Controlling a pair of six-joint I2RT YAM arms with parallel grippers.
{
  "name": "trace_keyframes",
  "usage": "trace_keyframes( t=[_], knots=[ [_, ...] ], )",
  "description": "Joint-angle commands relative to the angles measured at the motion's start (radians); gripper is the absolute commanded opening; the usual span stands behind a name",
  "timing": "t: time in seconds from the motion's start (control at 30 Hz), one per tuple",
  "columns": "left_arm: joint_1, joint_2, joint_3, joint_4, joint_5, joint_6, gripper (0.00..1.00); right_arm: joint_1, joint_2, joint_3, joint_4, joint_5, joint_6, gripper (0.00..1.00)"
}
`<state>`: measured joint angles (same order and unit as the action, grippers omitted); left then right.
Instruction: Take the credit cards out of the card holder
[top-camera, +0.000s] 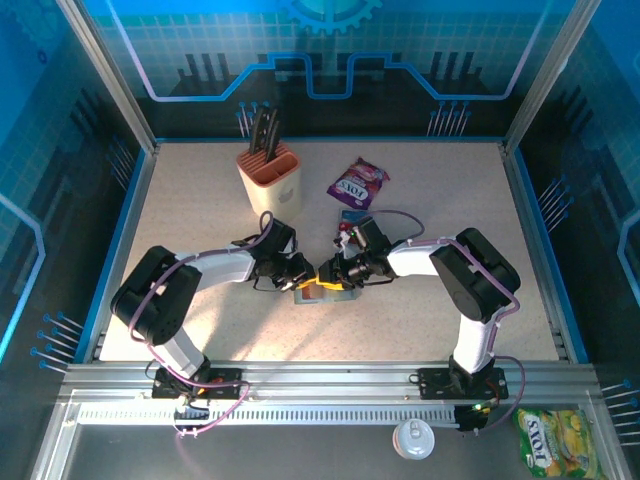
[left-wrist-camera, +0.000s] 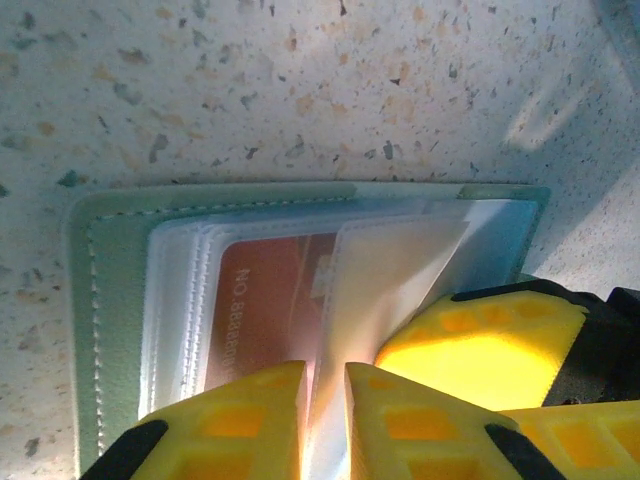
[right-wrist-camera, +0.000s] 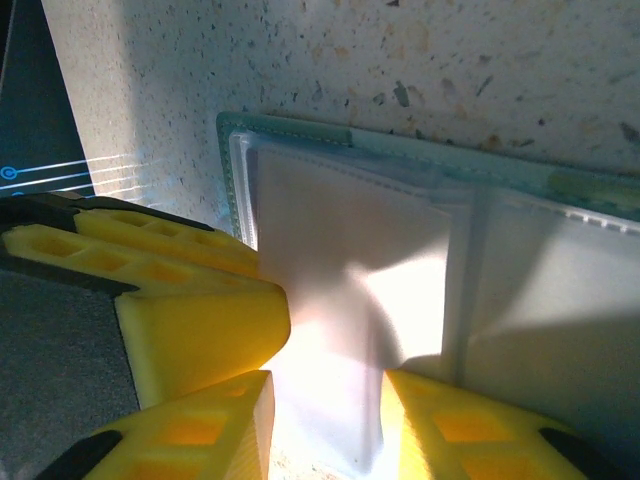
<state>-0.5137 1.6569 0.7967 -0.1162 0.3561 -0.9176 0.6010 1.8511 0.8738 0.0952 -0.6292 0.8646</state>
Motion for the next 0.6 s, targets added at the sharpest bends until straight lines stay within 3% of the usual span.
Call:
trace_keyframes(
  t=[0.0, 0.23, 0.57],
  knots=[
    [-0.004, 0.002, 0.024, 0.025, -0.006, -0.001, 0.17, 0.002, -0.022, -0.019, -0.021, -0.006, 0.006, 0.35],
    [-0.002, -0.007, 0.028, 0.024, 0.008, 0.001, 0.16, -0.002, -0.087, -0.026, 0.016, -0.003, 0.015, 0.35],
    [-0.005, -0.019, 0.070, -0.005, 0.062, 0.022, 0.19, -0.056, -0.207, 0.000, -0.151, 0.050, -0.058, 0.36]
  ],
)
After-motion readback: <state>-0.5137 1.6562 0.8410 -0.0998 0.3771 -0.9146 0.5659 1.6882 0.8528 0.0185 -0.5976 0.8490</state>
